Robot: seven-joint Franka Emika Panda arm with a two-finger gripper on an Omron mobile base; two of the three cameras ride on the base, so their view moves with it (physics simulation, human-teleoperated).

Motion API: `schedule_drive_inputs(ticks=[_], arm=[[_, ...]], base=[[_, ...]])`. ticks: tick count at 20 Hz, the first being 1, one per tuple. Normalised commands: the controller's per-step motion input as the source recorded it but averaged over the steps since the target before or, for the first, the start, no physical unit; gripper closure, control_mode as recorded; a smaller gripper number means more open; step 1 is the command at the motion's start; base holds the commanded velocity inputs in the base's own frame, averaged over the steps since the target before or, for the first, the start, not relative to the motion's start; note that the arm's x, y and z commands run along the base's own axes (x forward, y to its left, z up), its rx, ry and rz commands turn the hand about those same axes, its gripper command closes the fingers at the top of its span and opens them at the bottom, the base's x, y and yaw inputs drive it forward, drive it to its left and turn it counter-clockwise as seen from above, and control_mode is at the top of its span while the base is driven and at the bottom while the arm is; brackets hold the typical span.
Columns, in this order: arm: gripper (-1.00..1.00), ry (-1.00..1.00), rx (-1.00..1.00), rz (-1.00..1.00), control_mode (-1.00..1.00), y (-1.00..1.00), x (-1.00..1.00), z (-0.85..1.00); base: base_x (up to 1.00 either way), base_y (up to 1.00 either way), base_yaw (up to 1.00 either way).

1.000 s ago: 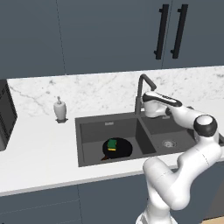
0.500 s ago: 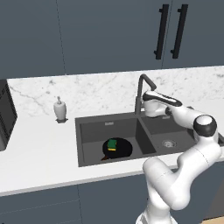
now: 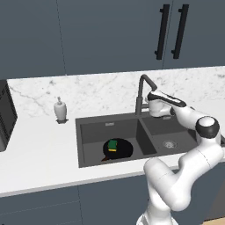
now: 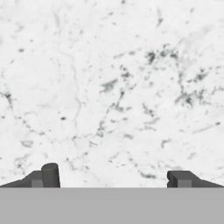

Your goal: Pick the pan and sponge and place them into the sink. Then turn on the water.

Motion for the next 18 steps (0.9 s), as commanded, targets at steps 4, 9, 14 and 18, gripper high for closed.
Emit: schedule_drive_inputs(ticks=[4,9,14,18], arm=[[-1.0,0.0,0.0,0.0,-1.0,-0.44,0.03,0.0],[-1.0,0.0,0.0,0.0,-1.0,-0.52,0.08,0.0],[-1.0,0.0,0.02,0.0,-1.0,-0.61,0.14,0.0],[-1.0,0.0,0.02,0.0,-1.0,-0.68,0.17,0.0]], base=[[0.0,0.0,0.0],[0.0,0.0,0.0],[0.0,0.0,0.0],[0.0,0.0,0.0]])
